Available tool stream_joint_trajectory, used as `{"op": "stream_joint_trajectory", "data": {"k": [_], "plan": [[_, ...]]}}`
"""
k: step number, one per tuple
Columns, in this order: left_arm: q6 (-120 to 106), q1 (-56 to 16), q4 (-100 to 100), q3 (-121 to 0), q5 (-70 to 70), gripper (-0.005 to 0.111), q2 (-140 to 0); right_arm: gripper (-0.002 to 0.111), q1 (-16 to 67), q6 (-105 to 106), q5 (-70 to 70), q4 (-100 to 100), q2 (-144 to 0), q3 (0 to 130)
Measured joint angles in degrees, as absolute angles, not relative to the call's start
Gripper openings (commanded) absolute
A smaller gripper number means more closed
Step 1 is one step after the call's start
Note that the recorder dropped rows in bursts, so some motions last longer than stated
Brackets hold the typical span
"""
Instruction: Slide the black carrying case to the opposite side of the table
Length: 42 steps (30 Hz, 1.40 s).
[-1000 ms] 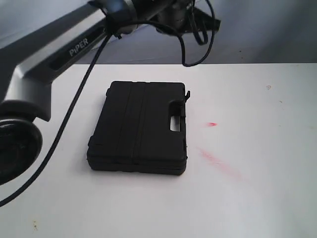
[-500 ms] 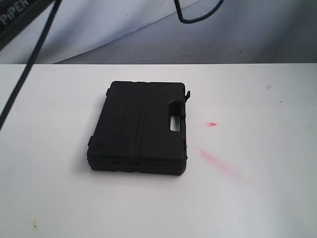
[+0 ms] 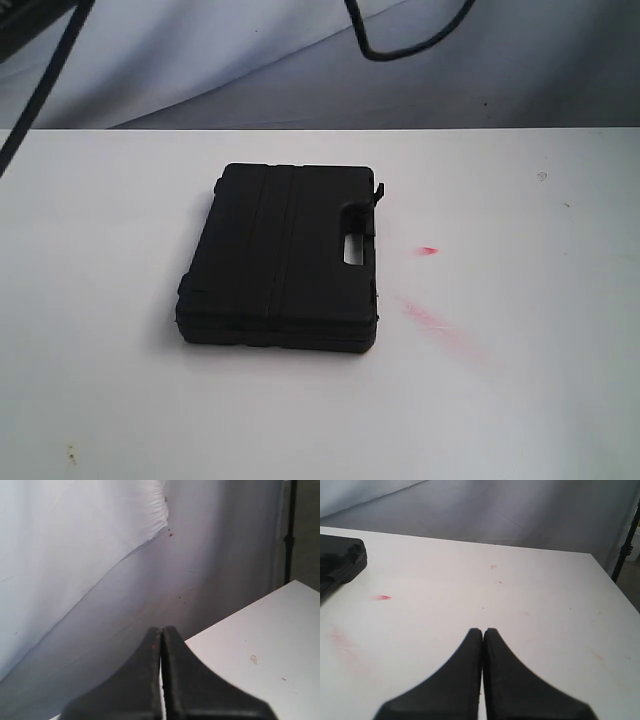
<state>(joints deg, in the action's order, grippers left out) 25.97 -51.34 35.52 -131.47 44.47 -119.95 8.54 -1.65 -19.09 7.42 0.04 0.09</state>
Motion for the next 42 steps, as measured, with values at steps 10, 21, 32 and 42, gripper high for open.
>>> {"op": "stream_joint_trajectory", "data": {"k": [10,21,32,42], "plan": [[39.1,-51.0,50.5,-110.5,31.9,0.0,-106.8,0.0,8.5,-1.6,-19.1,7.4,0.0,0.1],[44.0,-35.1,56.0,-77.8,19.6,0.0,-82.5,0.0,8.5,-1.6,-19.1,7.4,0.0,0.1],[45.2,-12.3,50.1,-49.6,5.8,0.0,-62.2,0.0,8.5,-1.6,-19.1,7.4,0.0,0.1],[45.5,-12.2,49.1,-41.3,5.4,0.0,-54.8,0.0,8.5,-1.6,-19.1,7.4,0.0,0.1]]}}
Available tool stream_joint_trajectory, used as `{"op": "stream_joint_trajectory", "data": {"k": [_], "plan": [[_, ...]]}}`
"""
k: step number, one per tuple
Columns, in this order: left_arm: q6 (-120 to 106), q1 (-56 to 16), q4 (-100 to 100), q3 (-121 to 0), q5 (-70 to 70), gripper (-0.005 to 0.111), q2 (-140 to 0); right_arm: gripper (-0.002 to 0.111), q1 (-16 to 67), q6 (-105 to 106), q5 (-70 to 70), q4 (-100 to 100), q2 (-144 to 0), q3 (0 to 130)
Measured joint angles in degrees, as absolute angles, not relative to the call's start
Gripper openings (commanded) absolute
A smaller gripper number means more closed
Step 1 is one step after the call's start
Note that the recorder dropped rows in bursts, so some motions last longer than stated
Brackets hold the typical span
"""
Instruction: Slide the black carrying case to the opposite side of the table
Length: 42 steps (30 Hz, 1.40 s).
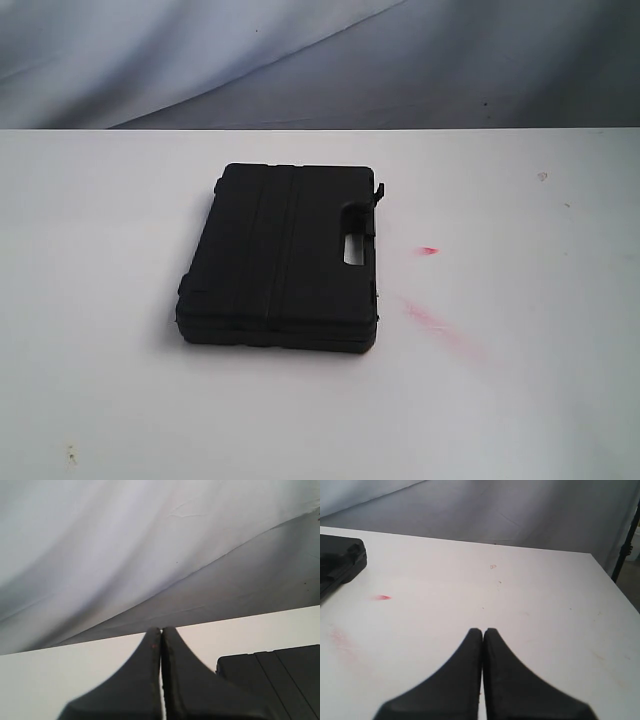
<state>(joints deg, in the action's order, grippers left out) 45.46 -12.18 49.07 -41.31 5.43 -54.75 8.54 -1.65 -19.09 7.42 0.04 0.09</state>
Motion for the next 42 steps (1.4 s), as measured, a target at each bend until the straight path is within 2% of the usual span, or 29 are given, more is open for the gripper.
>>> {"op": "stream_joint_trajectory", "data": {"k": [27,42], "plan": [[44.9,-12.1,52.7,-22.2,6.8,0.0,-33.4,0.0,8.5,-1.6,-19.1,7.4,0.0,0.1],[44.9,-12.1,39.0,-10.3,9.0,0.0,-22.3,0.0,8.5,-1.6,-19.1,7.4,0.0,0.1]]}}
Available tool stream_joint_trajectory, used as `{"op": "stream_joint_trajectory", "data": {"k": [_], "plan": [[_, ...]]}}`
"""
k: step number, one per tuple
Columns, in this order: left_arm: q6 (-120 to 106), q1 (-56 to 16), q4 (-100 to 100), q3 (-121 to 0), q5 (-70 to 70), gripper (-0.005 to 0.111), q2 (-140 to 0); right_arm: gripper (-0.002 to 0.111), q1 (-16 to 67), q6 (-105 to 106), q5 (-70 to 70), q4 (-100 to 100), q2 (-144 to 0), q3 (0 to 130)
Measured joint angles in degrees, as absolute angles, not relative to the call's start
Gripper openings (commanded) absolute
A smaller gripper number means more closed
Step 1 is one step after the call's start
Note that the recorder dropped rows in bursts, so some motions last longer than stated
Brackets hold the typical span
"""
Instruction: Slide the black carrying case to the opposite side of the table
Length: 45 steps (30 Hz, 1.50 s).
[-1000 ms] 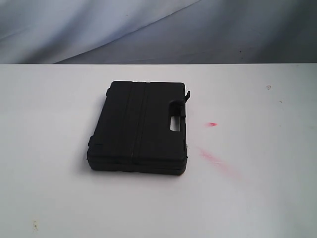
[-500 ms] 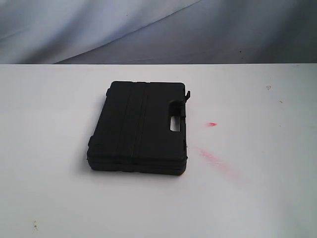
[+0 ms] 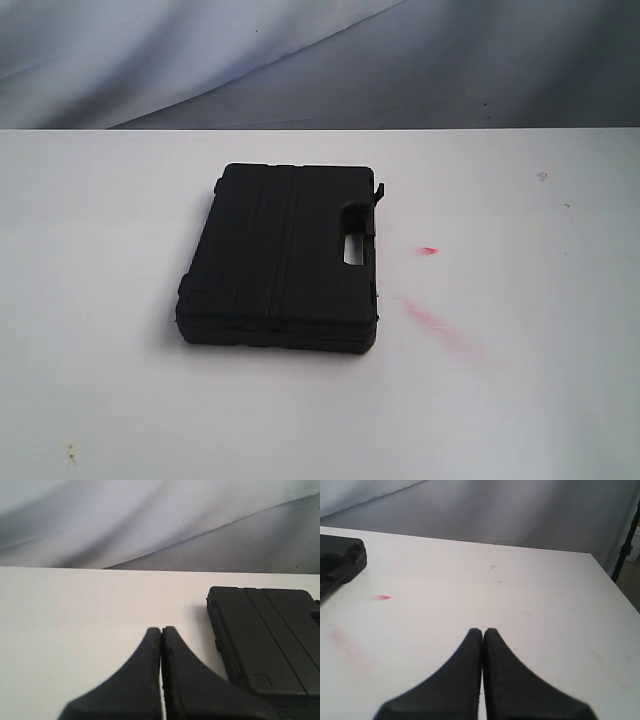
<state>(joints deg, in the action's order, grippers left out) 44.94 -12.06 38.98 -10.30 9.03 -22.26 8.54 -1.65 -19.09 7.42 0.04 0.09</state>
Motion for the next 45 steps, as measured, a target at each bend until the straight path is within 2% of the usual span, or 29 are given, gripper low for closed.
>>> {"op": "stream_joint_trajectory", "data": {"k": [12,19,27,45], "plan": [[43.8,-12.1,36.2,-5.3,8.1,0.0,-12.6,0.0,8.5,-1.6,-19.1,7.4,0.0,0.1],[21.7,-12.1,13.8,-0.4,2.2,0.0,-8.8,0.0,8.5,-1.6,-19.1,7.4,0.0,0.1],[-4.3,-12.1,-2.1,-0.3,0.0,0.0,-7.9,0.0,8.5,-1.6,-19.1,7.4,0.0,0.1],[-10.5,-12.1,-3.7,-0.3,3.6,0.0,-7.9,0.0,8.5,-1.6,-19.1,7.4,0.0,0.1]]}}
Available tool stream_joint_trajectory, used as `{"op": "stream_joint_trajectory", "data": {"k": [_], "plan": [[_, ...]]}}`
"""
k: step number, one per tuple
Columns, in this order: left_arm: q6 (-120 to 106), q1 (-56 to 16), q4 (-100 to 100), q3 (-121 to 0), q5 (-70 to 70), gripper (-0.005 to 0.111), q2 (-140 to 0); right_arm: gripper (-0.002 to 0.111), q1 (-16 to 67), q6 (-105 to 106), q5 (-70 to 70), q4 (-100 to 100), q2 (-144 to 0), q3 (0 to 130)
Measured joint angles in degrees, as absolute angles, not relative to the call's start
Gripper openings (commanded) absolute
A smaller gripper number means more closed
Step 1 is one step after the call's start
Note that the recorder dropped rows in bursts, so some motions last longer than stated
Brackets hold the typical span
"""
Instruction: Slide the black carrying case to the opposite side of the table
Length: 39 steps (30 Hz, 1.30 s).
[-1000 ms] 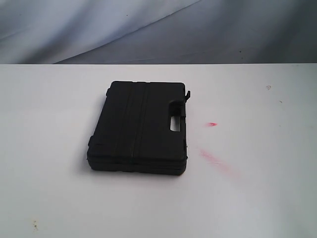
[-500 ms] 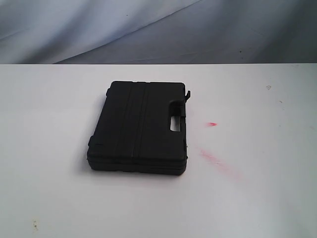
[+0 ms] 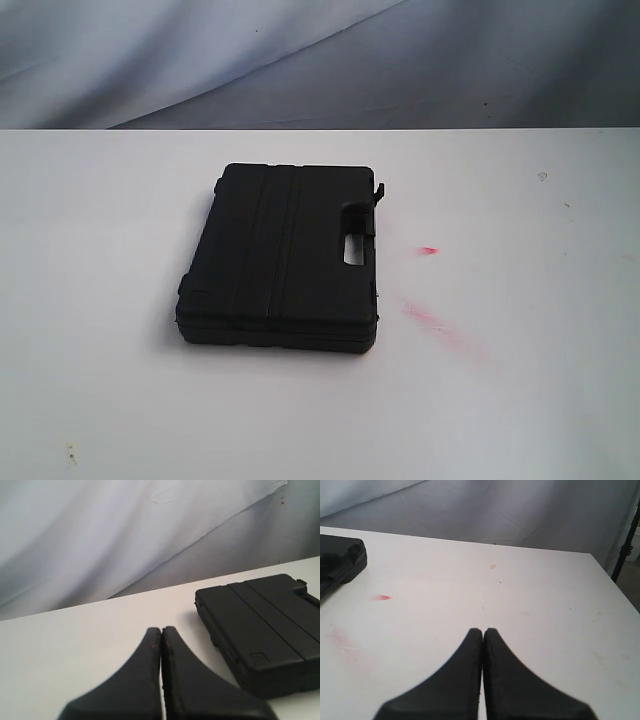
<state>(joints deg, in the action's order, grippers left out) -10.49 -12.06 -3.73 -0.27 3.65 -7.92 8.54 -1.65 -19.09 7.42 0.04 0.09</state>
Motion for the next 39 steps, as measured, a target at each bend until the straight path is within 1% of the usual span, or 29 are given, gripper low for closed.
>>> {"op": "stream_joint_trajectory", "data": {"k": [12,19,39], "plan": [[-10.0,-12.1,-4.8,-0.3,9.2,0.0,-7.9,0.0,8.5,-1.6,-19.1,7.4,0.0,0.1],[-5.6,-12.1,-5.3,-0.3,9.2,0.0,-7.9,0.0,8.5,-1.6,-19.1,7.4,0.0,0.1],[-5.4,-12.1,-3.5,-0.3,8.9,0.0,-7.9,0.0,8.5,-1.5,-19.1,7.8,0.0,0.1]]}}
